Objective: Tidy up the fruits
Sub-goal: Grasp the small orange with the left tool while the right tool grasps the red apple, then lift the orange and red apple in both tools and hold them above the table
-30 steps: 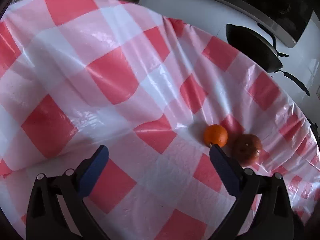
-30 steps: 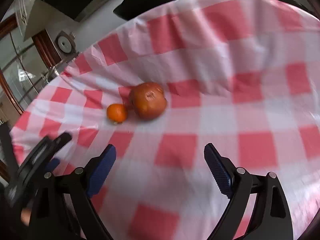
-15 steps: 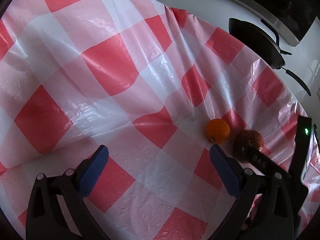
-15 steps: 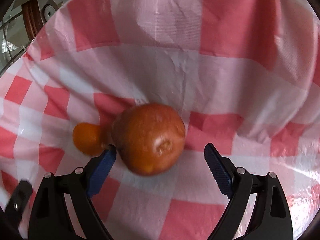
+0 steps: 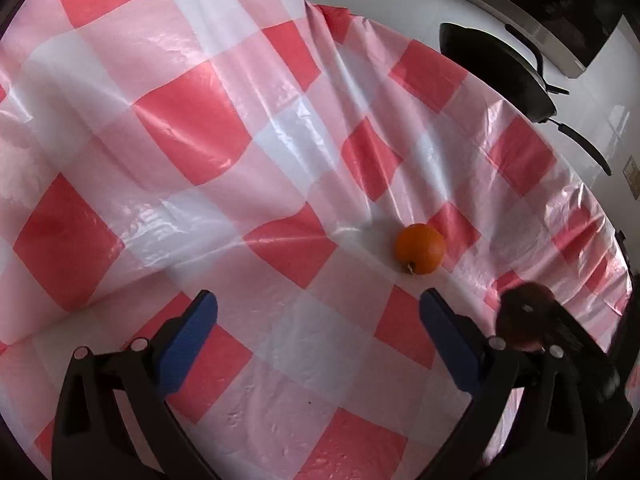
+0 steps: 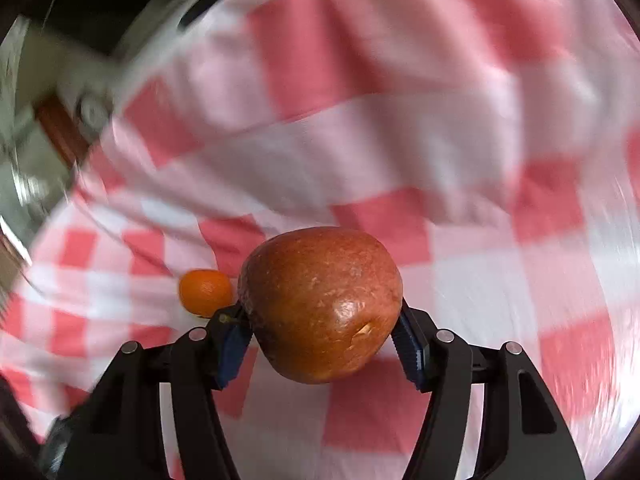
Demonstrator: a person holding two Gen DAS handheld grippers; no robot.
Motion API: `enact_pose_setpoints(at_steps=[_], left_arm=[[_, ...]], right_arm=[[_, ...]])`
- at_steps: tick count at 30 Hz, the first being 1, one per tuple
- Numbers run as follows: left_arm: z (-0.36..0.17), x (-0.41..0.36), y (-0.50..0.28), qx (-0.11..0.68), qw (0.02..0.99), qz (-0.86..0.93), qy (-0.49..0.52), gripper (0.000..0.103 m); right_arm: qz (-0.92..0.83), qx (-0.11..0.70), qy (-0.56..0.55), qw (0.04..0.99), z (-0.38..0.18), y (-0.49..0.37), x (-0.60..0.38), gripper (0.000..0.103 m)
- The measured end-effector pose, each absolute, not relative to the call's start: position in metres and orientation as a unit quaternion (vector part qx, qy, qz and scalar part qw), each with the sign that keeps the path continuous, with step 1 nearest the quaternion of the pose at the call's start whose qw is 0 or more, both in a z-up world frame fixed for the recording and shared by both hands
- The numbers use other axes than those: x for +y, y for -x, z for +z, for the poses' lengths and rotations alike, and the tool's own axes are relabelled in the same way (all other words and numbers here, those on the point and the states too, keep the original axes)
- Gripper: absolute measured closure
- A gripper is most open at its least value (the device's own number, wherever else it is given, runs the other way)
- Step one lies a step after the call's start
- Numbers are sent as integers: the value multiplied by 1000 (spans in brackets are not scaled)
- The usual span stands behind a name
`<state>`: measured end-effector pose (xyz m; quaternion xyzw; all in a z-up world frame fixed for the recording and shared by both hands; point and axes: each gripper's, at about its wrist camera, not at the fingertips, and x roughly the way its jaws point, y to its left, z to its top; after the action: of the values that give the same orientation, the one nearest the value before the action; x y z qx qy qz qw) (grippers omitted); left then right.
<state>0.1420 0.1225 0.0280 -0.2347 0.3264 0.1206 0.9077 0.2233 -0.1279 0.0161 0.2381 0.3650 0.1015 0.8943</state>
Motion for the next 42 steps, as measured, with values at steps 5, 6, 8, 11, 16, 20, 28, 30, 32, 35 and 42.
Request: enact_pose_setpoints(at_steps=[5, 6, 8, 11, 16, 20, 28, 30, 32, 35, 42], left_arm=[[29, 107, -148, 328, 914, 98, 215, 2], [29, 103, -151, 332, 914, 89, 213, 2], [29, 96, -155, 333, 917, 83, 204, 2], [30, 87, -165, 332, 921, 68, 194, 2], [28, 78, -200, 338, 920, 61, 187, 2], [28, 65, -228, 345, 922, 67, 162, 2], [13, 53, -273, 414, 898, 78, 128, 30], [13, 47, -275, 417, 899, 81, 104, 43], [14, 46, -276, 416, 900, 76, 104, 54], [17, 50, -273, 406, 904, 60, 120, 58], [52, 41, -223, 301, 944, 65, 116, 58]], right_arm=[[40, 331, -315, 888, 14, -205, -160, 41], [27, 323, -317, 891, 14, -208, -166, 41], [12, 313, -319, 895, 17, -200, -169, 41], [0, 311, -337, 889, 14, -198, -172, 41], [4, 311, -334, 890, 11, -205, -175, 41], [6, 311, -329, 892, 14, -205, -173, 41], [10, 313, -325, 892, 13, -204, -175, 41], [12, 314, -319, 894, 14, -204, -175, 41], [14, 314, -317, 895, 14, -203, -176, 41], [17, 315, -318, 894, 14, -202, -177, 41], [29, 319, -300, 899, 16, -202, -173, 41]])
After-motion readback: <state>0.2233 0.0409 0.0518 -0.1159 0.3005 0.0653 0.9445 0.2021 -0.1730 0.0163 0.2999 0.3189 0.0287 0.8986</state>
